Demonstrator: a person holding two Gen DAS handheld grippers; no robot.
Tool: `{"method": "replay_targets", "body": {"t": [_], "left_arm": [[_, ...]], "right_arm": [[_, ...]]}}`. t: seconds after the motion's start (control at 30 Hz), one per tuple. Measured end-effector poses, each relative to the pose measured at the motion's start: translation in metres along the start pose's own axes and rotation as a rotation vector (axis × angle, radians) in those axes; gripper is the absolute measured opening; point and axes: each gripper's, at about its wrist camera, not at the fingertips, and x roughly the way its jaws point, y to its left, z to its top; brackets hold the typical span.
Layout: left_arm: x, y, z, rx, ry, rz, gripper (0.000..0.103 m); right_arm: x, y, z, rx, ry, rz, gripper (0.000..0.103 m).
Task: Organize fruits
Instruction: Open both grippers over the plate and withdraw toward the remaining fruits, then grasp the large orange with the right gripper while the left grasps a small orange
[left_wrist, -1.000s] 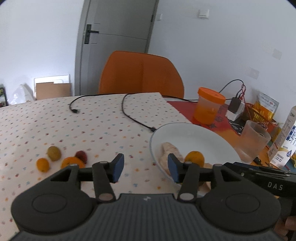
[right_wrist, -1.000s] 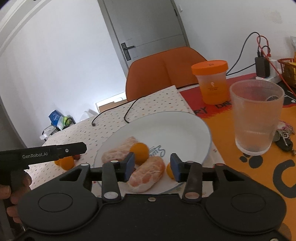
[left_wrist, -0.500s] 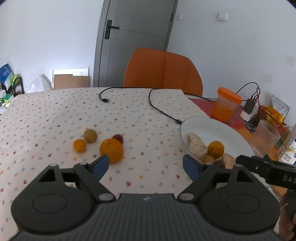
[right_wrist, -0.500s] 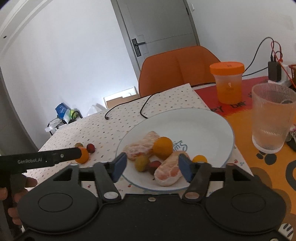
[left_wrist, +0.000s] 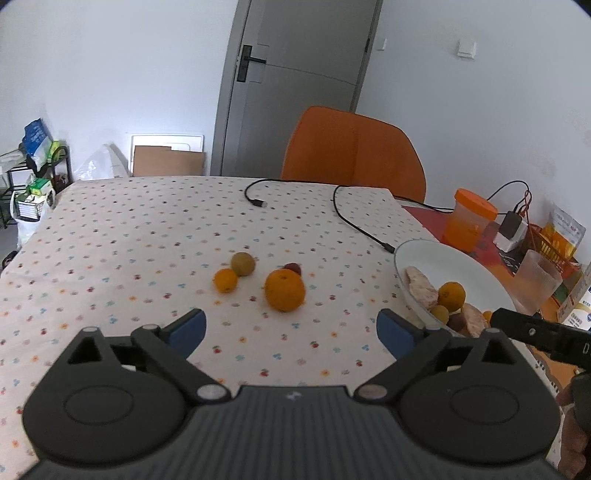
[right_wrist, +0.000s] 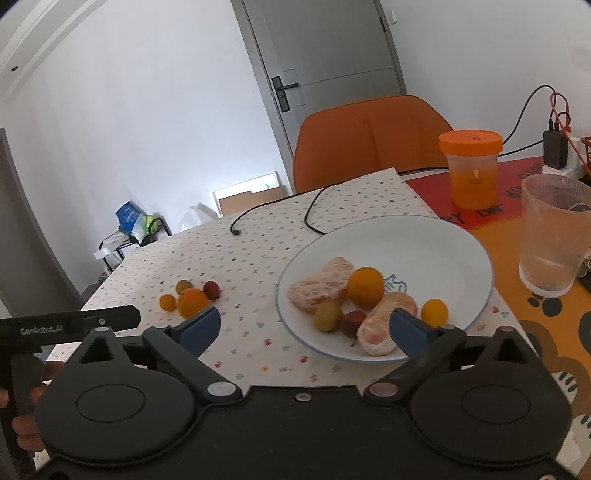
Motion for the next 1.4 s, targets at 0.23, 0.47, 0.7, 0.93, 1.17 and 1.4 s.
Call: {"method": "replay_targets", "body": {"t": [0.23, 0.47, 0.7, 0.93, 1.17, 1.4], "left_arm": [[-0.01, 0.012, 0.0, -0.021, -0.011, 0.013, 0.098], [-0.016, 0.024, -0.006, -0.029, -0.021, 0.031, 0.098], [-0.015, 0.035, -0.015, -0.044, -0.024, 0.039, 0.098], [-0.016, 0.046, -0.016, -0.057, -0.039, 0.026, 0.098], [-0.007, 0.056, -0.014, -0.083, -0.048, 0.01, 0.098], [0.0, 0.06, -0.01, -0.073, -0.058, 0.008, 0.096]], "right_arm": [[-0.004, 0.013, 0.0, 0.015, 0.014, 0.018, 0.103], [0.0, 0.025, -0.003, 0.008, 0.012, 0.042, 0.103], [0.007, 0.038, -0.011, -0.015, 0.021, 0.069, 0.103], [0.014, 0.046, -0.013, -0.027, 0.026, 0.098, 0.103], [0.028, 0.063, -0.016, -0.096, 0.079, 0.128, 0.103], [0.043, 0.075, -0.014, -0.12, 0.079, 0.162, 0.1]]}}
